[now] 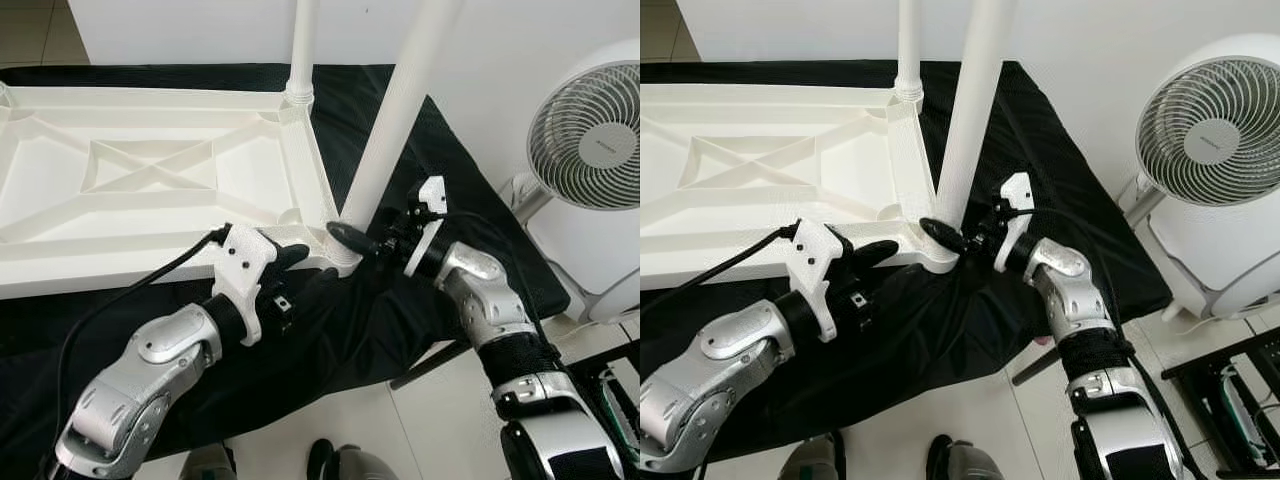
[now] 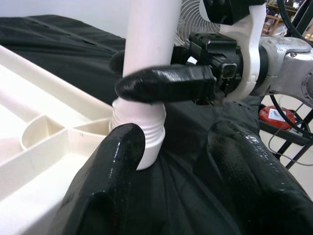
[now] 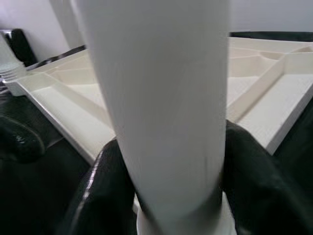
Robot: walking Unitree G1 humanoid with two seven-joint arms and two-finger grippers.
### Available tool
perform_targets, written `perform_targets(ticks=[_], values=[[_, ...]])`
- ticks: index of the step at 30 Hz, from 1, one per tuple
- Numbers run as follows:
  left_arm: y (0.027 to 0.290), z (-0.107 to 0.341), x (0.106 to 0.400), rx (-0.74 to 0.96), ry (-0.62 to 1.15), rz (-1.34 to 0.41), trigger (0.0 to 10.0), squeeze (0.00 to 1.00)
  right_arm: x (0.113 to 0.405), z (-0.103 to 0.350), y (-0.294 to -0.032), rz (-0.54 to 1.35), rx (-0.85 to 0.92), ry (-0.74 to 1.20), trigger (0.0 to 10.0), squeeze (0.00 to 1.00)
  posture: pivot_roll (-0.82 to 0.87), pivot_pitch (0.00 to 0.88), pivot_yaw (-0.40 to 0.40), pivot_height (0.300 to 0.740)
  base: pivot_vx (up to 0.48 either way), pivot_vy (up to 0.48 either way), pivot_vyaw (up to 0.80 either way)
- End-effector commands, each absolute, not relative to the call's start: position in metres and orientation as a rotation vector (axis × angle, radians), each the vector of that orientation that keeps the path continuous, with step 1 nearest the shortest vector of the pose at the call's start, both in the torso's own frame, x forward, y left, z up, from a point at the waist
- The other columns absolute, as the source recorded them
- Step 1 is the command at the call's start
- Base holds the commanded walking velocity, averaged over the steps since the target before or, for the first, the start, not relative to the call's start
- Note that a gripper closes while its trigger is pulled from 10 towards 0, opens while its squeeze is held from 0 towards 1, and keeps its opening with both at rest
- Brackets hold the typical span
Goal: Building children table
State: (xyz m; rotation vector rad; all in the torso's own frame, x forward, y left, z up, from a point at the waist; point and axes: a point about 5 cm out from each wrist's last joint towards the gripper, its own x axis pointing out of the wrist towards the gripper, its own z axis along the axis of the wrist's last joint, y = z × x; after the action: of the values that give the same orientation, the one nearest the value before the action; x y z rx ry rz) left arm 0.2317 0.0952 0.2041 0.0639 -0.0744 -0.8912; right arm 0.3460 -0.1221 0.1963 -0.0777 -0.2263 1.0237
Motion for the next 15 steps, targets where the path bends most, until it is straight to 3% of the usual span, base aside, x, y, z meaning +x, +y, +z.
perform_targets(ticks=[1, 13, 14, 15], values=[[0.0894, 0.2024, 0.2240, 0.055, -0.055, -0.966, 10.0, 0.00, 0.3484, 0.1935, -0.1264, 1.013, -0.084, -0.200, 0.0, 0.00, 0.16, 0.149, -0.129, 0.740, 0.000, 0.000, 0.00], [0.0908, 0.2012, 0.2201, 0.044, -0.037, -0.961, 10.0, 0.00, 0.3418, 0.1893, -0.1249, 0.949, -0.063, -0.180, 0.0, 0.00, 0.17, 0.138, -0.152, 0.740, 0.000, 0.000, 0.00], [0.0906, 0.2023, 0.2196, 0.028, -0.042, -0.961, 10.0, 0.00, 0.3419, 0.1870, -0.1261, 0.870, -0.075, -0.166, 3.7, 0.00, 0.17, 0.137, -0.155, 0.740, 0.000, 0.000, 0.00], [0.0906, 0.2023, 0.2196, 0.028, -0.042, -0.961, 10.0, 0.00, 0.3419, 0.1870, -0.1261, 0.870, -0.075, -0.166, 3.7, 0.00, 0.17, 0.137, -0.155, 0.740, 0.000, 0.000, 0.00]])
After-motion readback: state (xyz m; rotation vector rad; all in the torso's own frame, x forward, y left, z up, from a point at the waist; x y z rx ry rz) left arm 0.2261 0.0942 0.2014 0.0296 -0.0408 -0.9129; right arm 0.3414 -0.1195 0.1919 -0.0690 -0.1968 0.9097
